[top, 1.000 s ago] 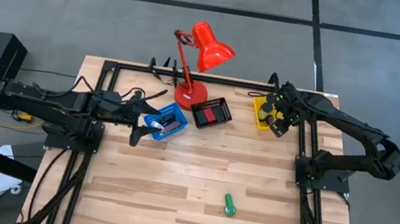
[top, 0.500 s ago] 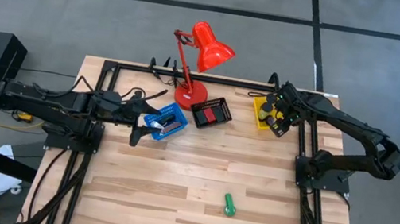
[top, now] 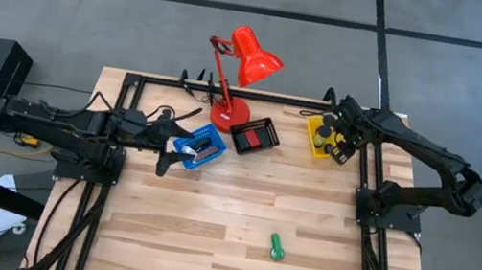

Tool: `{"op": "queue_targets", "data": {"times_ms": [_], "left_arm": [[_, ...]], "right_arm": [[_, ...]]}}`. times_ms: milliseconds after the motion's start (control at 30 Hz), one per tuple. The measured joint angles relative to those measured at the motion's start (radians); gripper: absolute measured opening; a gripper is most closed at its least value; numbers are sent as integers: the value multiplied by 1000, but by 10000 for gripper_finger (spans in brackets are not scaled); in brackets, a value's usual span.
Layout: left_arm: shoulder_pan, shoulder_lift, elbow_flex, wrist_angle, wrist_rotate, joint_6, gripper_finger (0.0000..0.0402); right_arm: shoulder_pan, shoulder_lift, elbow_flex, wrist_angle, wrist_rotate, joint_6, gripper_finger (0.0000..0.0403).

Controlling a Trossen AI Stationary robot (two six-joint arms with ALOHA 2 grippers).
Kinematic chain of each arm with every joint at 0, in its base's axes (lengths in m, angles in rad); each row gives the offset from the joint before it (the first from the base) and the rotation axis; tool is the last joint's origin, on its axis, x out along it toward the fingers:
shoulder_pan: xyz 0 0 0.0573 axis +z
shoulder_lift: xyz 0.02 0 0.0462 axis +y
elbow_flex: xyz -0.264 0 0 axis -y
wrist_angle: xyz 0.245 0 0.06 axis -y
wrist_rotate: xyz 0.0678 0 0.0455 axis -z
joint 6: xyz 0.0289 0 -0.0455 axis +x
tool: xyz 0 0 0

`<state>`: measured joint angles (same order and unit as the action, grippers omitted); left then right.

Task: Pick & Place Office items
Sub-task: Put the blue hourglass into the yellow bin

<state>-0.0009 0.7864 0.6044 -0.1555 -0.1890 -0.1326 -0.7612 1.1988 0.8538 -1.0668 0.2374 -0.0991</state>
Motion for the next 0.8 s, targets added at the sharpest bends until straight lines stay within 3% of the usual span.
{"op": "queue_targets", "data": {"times_ms": [200,433,600,800], "left_arm": [[0,0,0,0,-3,0,285],[0,0,0,1,-3,0,285],[0,0,0,2,-2,0,285],[0,0,0,2,2,0,285]], "right_arm": [[3,-1,118,-82,28,-83,166],[3,0,136,-104,-1,-115,127],[3,0,136,-107,-3,-95,154],[3,0,136,-229,-13,-35,183]]}}
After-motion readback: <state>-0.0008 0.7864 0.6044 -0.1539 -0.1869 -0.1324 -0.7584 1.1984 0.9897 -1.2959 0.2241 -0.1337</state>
